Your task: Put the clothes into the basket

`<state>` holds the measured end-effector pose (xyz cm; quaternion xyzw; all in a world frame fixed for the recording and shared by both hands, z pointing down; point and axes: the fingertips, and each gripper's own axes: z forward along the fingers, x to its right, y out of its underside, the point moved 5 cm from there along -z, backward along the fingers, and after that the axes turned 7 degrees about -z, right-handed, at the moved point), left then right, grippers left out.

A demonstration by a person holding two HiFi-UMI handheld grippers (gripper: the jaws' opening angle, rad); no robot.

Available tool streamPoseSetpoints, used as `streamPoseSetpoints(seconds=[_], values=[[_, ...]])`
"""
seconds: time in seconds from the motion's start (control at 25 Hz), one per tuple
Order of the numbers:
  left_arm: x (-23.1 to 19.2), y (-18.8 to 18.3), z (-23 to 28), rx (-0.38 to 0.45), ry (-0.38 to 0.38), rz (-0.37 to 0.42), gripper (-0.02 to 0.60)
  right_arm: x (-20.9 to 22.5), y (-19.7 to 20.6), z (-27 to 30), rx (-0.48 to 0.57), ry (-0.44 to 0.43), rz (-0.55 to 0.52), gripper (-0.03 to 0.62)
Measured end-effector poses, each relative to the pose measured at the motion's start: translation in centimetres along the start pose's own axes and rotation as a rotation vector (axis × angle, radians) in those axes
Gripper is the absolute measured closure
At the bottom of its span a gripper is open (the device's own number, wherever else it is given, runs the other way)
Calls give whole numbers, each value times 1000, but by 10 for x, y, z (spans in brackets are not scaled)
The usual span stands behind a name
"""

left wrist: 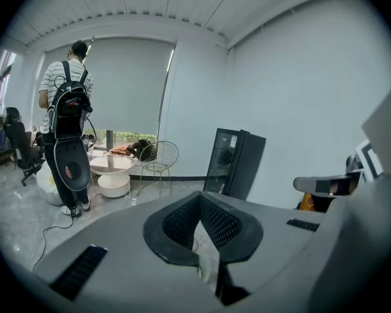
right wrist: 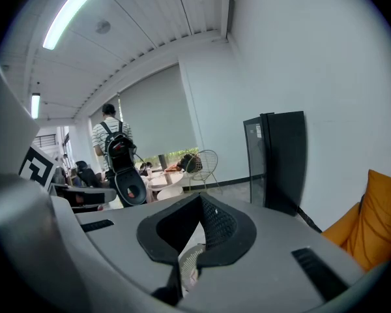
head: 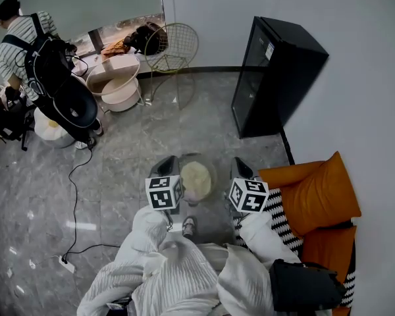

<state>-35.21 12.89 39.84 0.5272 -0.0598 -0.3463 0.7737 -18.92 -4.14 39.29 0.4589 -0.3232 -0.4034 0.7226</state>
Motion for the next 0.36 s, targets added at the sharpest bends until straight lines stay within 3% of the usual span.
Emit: streamPoseSetpoints(seconds=[0.36], values=[[4,3,-1,-5,7,-15,581,3,4,-2,-8,-4,7,571]])
